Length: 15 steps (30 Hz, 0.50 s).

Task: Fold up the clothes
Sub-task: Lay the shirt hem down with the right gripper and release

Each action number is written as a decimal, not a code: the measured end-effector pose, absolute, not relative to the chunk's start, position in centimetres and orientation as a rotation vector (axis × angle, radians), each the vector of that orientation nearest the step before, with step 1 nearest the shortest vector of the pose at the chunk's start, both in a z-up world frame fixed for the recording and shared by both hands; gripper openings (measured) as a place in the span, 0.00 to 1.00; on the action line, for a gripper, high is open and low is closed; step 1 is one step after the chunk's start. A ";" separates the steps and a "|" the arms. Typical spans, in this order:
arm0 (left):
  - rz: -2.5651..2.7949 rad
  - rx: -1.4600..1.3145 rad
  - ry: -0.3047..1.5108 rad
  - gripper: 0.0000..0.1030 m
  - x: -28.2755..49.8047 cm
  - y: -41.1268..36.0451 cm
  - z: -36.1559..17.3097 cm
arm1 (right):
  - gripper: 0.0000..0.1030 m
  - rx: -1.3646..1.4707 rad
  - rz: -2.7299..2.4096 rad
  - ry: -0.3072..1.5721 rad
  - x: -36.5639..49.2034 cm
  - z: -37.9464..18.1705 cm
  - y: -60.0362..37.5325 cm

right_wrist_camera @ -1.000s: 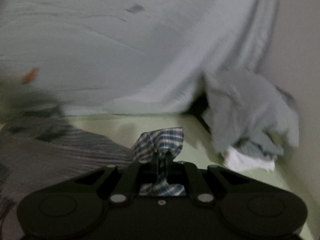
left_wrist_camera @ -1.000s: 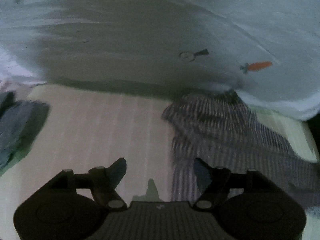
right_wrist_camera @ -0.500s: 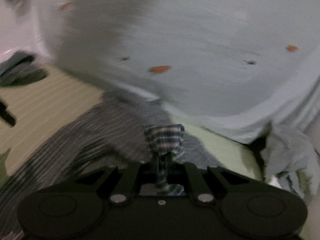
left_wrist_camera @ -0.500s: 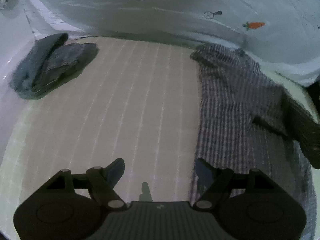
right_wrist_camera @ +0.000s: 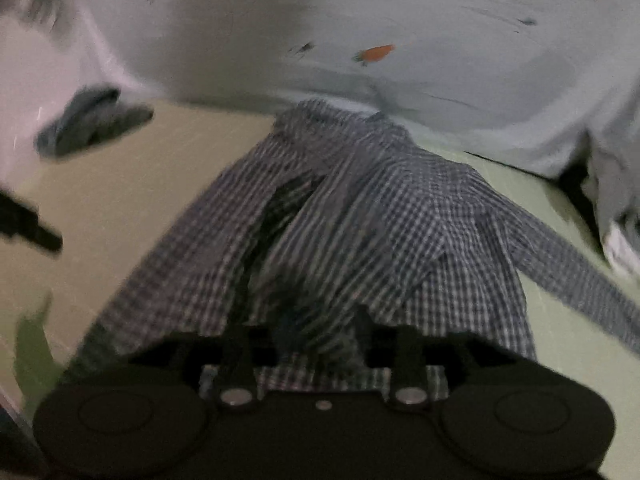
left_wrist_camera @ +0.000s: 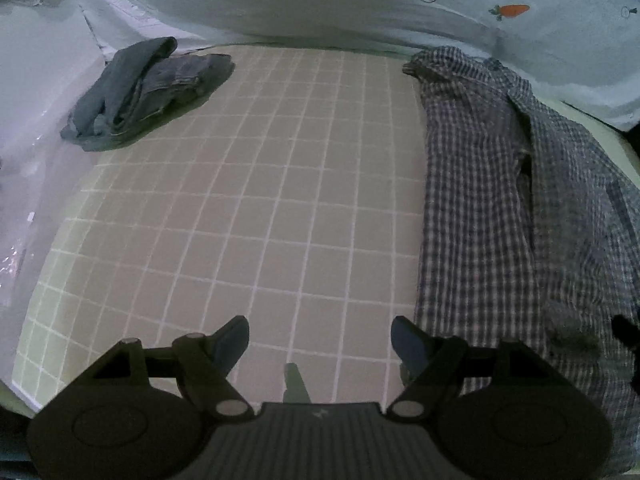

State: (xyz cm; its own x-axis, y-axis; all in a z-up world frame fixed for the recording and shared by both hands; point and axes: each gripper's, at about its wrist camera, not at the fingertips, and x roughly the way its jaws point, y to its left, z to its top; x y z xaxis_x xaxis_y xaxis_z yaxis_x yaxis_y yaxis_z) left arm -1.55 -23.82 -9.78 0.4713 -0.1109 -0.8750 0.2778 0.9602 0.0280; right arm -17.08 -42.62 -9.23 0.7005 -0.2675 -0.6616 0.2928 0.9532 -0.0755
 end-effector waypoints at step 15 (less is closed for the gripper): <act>-0.313 0.232 1.055 0.77 -3.4 -32.4 -10.1 | 1.00 0.227 -0.754 0.869 -23.0 -11.1 -51.4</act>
